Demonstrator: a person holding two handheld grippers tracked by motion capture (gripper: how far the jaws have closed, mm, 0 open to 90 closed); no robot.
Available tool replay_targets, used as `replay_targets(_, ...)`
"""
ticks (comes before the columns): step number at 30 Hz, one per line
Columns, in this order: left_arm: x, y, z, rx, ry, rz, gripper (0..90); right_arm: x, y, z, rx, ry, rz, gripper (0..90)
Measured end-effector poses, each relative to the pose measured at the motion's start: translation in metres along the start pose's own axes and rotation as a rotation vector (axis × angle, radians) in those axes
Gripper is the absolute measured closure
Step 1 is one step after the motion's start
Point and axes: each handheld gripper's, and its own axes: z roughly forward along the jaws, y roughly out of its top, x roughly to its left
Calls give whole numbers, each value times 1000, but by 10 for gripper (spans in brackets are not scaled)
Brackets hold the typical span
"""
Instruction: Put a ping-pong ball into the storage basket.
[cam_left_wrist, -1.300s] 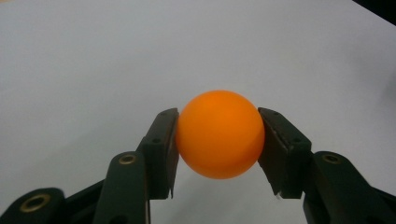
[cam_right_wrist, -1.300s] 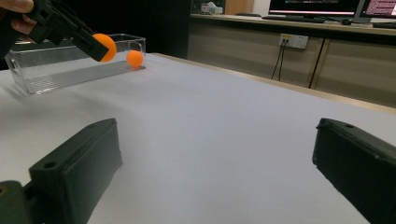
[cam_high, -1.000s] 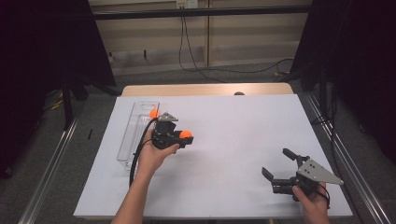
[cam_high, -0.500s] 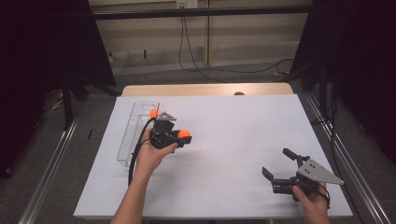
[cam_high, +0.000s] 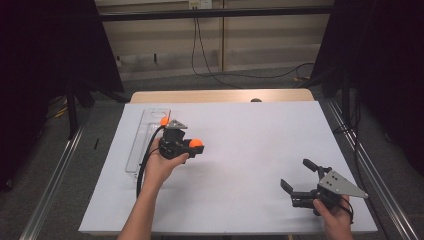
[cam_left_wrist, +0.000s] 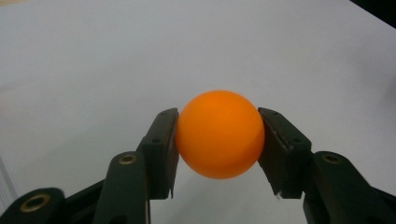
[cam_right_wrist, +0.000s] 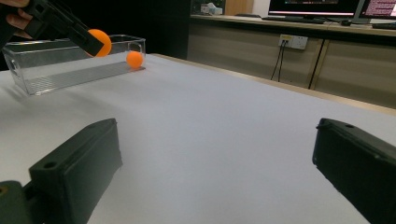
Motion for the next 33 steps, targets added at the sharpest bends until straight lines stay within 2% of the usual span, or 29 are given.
replay_targets(33, 8, 0, -11, -9, 22, -12, 510, 0, 0, 0, -1, 1, 0, 6)
